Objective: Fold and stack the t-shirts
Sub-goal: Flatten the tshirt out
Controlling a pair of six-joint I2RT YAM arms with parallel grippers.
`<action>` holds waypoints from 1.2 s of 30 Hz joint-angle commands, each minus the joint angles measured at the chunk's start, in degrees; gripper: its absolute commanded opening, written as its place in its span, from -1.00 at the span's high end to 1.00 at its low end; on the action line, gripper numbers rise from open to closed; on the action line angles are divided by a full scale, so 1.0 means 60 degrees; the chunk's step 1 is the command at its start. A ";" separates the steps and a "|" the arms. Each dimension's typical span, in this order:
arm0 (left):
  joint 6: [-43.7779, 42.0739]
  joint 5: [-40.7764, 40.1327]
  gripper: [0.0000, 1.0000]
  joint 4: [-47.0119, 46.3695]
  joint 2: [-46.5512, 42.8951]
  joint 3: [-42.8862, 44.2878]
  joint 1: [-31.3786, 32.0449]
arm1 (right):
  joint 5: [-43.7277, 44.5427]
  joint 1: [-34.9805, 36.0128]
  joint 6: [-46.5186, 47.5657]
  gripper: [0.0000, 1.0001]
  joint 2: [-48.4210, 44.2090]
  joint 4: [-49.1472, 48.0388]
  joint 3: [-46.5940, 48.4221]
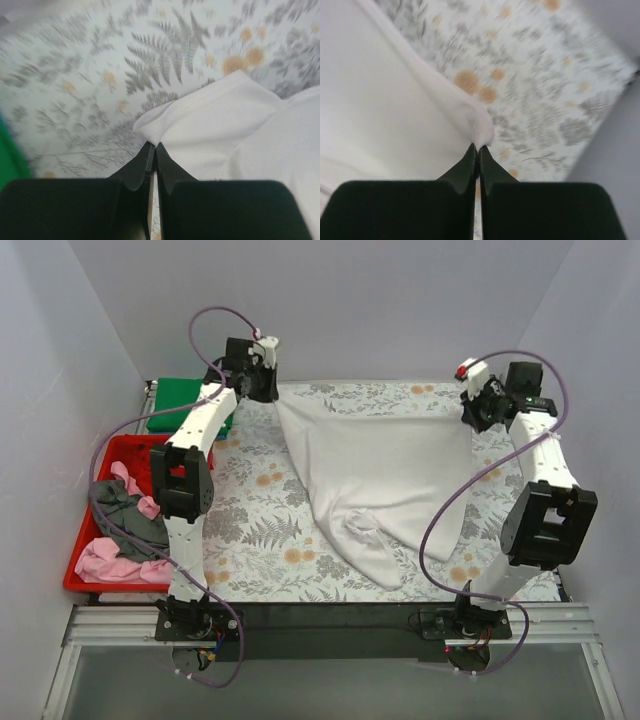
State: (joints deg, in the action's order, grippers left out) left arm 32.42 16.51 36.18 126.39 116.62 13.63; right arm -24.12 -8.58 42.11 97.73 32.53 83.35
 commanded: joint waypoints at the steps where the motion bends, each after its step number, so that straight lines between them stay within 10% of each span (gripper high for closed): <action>1: 0.0133 -0.0012 1.00 -0.1033 -0.2194 0.0793 -0.0118 | -0.0478 -0.0166 -0.0616 0.97 -0.1156 -0.0878 0.1370; 14: 0.0164 -0.1431 1.00 -0.3760 -0.4892 -0.0333 0.0551 | 0.0929 -0.0226 -0.1963 0.97 -0.3076 -0.4483 0.2176; 23: -0.0672 -0.1228 1.00 -0.3453 -0.5728 -0.1404 0.2970 | 0.1017 -0.0225 -0.2213 0.97 -0.2900 -0.4544 0.2851; 36: -0.0835 -0.3118 1.00 -0.4009 -0.5406 -0.1318 0.2608 | 0.0959 -0.0240 -0.1993 0.97 -0.2974 -0.4485 0.3055</action>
State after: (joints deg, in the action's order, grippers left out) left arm 27.33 2.15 15.18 95.18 108.03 31.24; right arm -19.20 -9.69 30.15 80.99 8.82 98.32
